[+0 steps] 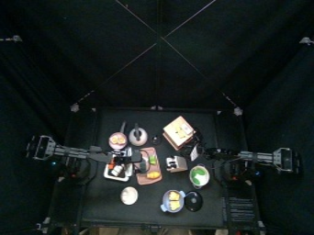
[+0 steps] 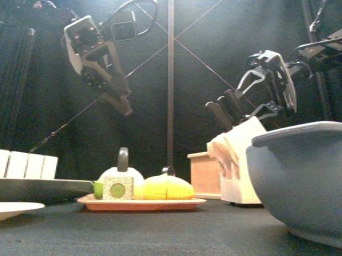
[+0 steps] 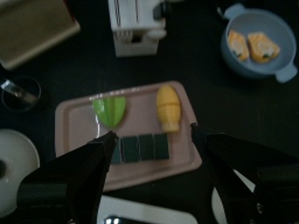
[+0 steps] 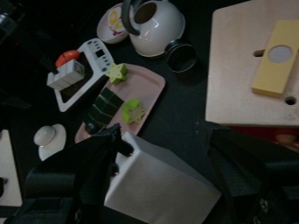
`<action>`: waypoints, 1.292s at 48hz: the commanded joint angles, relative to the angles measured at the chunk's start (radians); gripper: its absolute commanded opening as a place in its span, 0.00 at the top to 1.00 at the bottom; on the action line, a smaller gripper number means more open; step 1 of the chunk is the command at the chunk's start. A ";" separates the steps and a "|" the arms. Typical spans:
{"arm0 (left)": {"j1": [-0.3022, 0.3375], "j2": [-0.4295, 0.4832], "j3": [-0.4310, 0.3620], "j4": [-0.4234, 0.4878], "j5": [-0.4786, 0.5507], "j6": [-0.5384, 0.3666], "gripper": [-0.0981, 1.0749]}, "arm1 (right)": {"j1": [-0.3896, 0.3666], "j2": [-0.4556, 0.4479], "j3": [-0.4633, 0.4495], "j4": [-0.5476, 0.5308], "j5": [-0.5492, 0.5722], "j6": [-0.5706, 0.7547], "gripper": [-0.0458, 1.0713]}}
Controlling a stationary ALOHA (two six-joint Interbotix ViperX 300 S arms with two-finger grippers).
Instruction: Grab cleaver
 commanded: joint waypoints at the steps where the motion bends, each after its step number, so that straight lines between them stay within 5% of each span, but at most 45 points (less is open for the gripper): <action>1: 0.031 0.031 -0.048 0.002 -0.074 0.002 0.06 | 0.002 -0.002 0.008 0.005 0.021 0.002 0.07; 32: 0.077 0.324 -0.356 0.147 -0.086 0.006 0.07 | -0.003 -0.003 0.052 0.018 0.051 -0.003 0.07; 62: 0.077 0.367 -0.388 0.155 -0.132 0.006 0.07 | -0.003 -0.005 0.052 0.017 0.052 -0.002 0.07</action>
